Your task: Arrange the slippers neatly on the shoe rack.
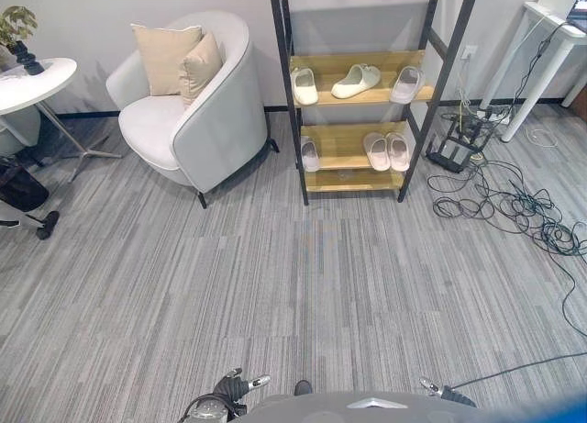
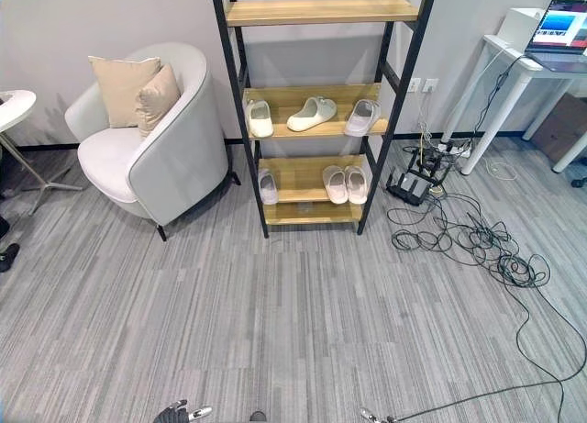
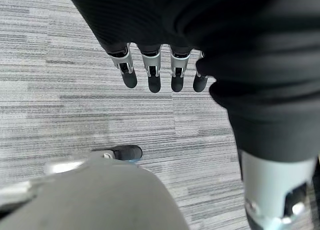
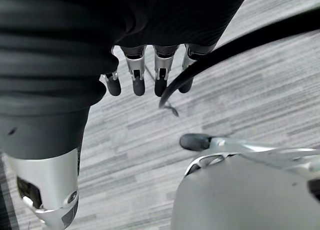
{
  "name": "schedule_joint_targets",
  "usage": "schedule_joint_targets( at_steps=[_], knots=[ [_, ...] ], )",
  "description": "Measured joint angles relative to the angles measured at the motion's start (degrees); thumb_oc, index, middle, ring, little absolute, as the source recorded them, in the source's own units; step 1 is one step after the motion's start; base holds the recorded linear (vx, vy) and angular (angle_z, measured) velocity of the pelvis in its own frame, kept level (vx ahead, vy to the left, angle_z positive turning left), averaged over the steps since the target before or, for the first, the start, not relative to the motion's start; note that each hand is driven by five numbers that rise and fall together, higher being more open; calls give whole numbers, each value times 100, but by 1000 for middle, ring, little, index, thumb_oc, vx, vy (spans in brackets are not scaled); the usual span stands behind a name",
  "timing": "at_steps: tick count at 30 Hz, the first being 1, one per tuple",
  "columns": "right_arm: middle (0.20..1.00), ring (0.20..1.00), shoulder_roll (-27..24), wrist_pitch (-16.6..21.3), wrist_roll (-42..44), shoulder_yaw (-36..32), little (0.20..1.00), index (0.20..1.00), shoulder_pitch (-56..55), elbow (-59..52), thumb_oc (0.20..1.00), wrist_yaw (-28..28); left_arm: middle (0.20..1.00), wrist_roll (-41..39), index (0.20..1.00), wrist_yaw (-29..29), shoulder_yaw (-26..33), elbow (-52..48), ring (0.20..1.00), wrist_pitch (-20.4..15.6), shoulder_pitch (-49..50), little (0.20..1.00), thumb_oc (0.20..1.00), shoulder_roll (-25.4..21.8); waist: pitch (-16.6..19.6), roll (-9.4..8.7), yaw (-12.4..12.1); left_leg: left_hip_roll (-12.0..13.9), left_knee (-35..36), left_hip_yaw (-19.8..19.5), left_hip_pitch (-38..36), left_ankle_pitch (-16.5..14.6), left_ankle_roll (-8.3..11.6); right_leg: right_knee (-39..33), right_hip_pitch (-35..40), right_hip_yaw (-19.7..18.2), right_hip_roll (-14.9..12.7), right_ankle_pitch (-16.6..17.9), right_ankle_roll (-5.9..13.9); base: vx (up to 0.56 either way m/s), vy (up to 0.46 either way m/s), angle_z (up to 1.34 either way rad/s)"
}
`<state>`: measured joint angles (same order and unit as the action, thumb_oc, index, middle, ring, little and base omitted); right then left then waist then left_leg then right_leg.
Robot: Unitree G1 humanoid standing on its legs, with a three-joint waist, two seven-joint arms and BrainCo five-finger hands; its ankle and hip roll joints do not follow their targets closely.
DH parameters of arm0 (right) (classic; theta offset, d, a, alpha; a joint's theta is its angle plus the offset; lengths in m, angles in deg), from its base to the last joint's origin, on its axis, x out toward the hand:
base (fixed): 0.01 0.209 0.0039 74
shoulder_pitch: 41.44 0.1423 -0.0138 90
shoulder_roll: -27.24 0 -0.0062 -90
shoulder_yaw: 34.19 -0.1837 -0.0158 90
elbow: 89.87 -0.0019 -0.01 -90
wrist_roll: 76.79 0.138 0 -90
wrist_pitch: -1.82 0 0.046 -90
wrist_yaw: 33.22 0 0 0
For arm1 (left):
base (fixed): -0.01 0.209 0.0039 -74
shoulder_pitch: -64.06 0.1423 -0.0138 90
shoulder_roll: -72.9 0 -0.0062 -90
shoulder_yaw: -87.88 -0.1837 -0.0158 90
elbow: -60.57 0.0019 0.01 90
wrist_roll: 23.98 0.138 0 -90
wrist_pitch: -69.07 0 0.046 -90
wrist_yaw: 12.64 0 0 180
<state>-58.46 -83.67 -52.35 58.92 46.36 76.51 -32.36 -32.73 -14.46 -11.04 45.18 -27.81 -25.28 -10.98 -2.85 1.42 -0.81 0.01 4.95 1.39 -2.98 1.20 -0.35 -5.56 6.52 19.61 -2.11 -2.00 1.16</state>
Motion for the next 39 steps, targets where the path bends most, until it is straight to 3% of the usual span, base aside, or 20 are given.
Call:
schedule_joint_targets(
  at_steps=[7,10,11,14,15,16,18,19,20,21,23,24,25,26,29,32,35,37,38,39],
  knots=[
    [1000,1000,-41,-39,-117,315,1000,1000,243,34,1000,-63,1000,118,1000,-254,-75,-139,1000,-11,-338,1000,1000,0,-262,-34,-55,52,-213,-202,326,-4,200,1,-114,175,71,-96,-57,19,-122,17],
    [1000,1000,-81,-39,-456,416,1000,1000,581,-40,1000,-184,1000,118,1000,-345,-3,-120,1000,-13,-550,1000,1000,-62,-564,-289,-237,-94,-1467,-178,1088,40,414,28,-178,186,-57,-113,-319,58,-20,11],
    [1000,1000,-96,-31,-562,444,1000,1000,733,-38,1000,-246,1000,117,1000,-358,3,-135,1000,-80,-748,1000,1000,-172,-771,-451,-277,-114,-2541,118,1716,75,643,-8,-134,231,-170,-149,-393,225,71,35],
    [1000,1000,-88,-31,-559,413,1000,1000,928,9,1000,-359,1000,156,1000,-447,1,-111,1000,-80,-642,1000,1000,-184,-822,-426,-348,151,-1828,517,1976,72,618,-9,37,320,-18,-285,-287,235,158,10],
    [1000,1000,-66,-18,-563,416,1000,1000,959,64,1000,-418,1000,153,1000,-543,76,44,1000,-78,-421,1000,1000,-143,-773,-351,-529,255,-245,237,1921,239,577,-1,79,149,148,-358,-159,279,209,-74],
    [1000,1000,-62,49,-563,422,1000,1000,971,25,1000,-432,1000,156,1000,-560,146,241,1000,-11,-301,1000,1000,-111,-737,-346,-480,277,21,109,1838,303,495,2,139,46,178,-365,-158,297,230,-94],
    [1000,1000,-24,39,-563,433,1000,1000,759,-16,1000,-559,1000,165,1000,-621,575,729,1000,143,-131,1000,1000,-59,-468,-455,-350,30,-102,178,1446,467,216,29,421,-79,39,-566,61,268,243,-55],
    [1000,1000,15,38,-562,432,1000,1000,604,-20,1000,-579,1000,166,1000,-676,640,839,1000,175,-29,1000,1000,-79,-261,-518,-266,-23,66,304,1201,909,-57,45,559,-144,-25,-659,182,226,231,-40],
    [1000,1000,293,27,-561,432,1000,1000,546,-65,1000,-597,1000,259,1000,-737,625,763,1000,175,-134,1000,1000,-275,-157,-796,-240,-202,41,417,946,674,-305,623,475,-153,-312,-717,305,236,309,-27],
    [1000,1000,433,27,-560,423,1000,1000,574,-89,1000,-581,1000,267,1000,-740,614,733,1000,161,-250,1000,1000,-318,-120,-794,-232,-217,39,416,780,518,-384,1280,303,-153,-445,-797,403,207,331,-25],
    [1000,1000,595,26,-551,415,1000,1000,655,-191,1000,-563,1000,265,1000,-823,434,639,1000,205,-594,1000,1000,-406,-29,-751,-207,-326,20,527,573,278,-574,3329,-567,-193,-947,-765,715,205,307,-18],
    [1000,1000,588,49,-551,412,1000,1000,689,-353,1000,-563,1000,264,1000,-869,363,612,1000,237,-706,1000,1000,-387,-78,-577,-156,-319,-9,561,415,178,-683,4922,-1341,33,-1447,-378,869,225,201,-6],
    [1000,1000,600,49,-551,434,1000,1000,685,-341,1000,-563,1000,264,1000,-964,159,467,1000,215,-783,1000,1000,-405,-95,-477,-150,-404,-75,574,232,21,-778,5321,-1744,149,-1826,-362,916,272,124,4],
    [1000,1000,602,44,-552,440,1000,1000,674,-326,1000,-564,1000,261,1000,-988,81,419,1000,209,-842,1000,1000,-400,-100,-437,-139,-437,-108,559,151,-104,-819,5232,-1894,113,-1915,-366,908,237,32,1],
    [1000,1000,408,154,-544,413,1000,1000,657,-468,1000,-613,1000,267,1000,-1086,-64,259,1000,194,-774,1000,1000,-330,-179,-186,103,-543,23,461,-245,-249,-679,2437,-2060,148,-1582,-339,784,165,-56,22],
    [1000,1000,344,103,-486,337,1000,1000,617,-428,1000,-619,1000,354,1000,-1138,-55,334,1000,158,-604,1000,1000,-264,-202,-154,180,-565,22,428,-441,-436,-408,1817,-2301,-193,-1123,75,775,201,-113,35],
    [1000,1000,290,47,-428,-14,1000,1000,596,-225,1000,-659,1000,389,1000,-1198,-55,617,1000,254,-298,1000,1000,-218,-191,-195,185,-567,20,451,-675,-534,-297,1437,-2337,-212,-1090,436,721,216,-158,13],
    [1000,1000,212,21,-428,-25,1000,1000,501,-22,1000,-674,1000,521,1000,-1233,5,664,1000,282,-60,1000,1000,-189,-176,-173,160,-400,-29,396,-919,-712,-8,1451,-2159,-173,-932,510,631,211,-195,21],
    [1000,1000,220,3,-427,-19,1000,1000,342,79,1000,-685,1000,587,1000,-1237,5,660,1000,284,98,1000,1000,-224,-111,-272,152,-337,-146,360,-1027,-801,136,1343,-1907,-182,-825,561,522,202,-248,35],
    [1000,1000,165,0,-427,-24,1000,1000,237,93,1000,-701,1000,595,1000,-1239,5,657,1000,292,136,1000,1000,-165,-70,-287,140,-252,-220,324,-1084,-834,190,1212,-1738,-171,-691,614,46,191,-267,29]
  ],
)
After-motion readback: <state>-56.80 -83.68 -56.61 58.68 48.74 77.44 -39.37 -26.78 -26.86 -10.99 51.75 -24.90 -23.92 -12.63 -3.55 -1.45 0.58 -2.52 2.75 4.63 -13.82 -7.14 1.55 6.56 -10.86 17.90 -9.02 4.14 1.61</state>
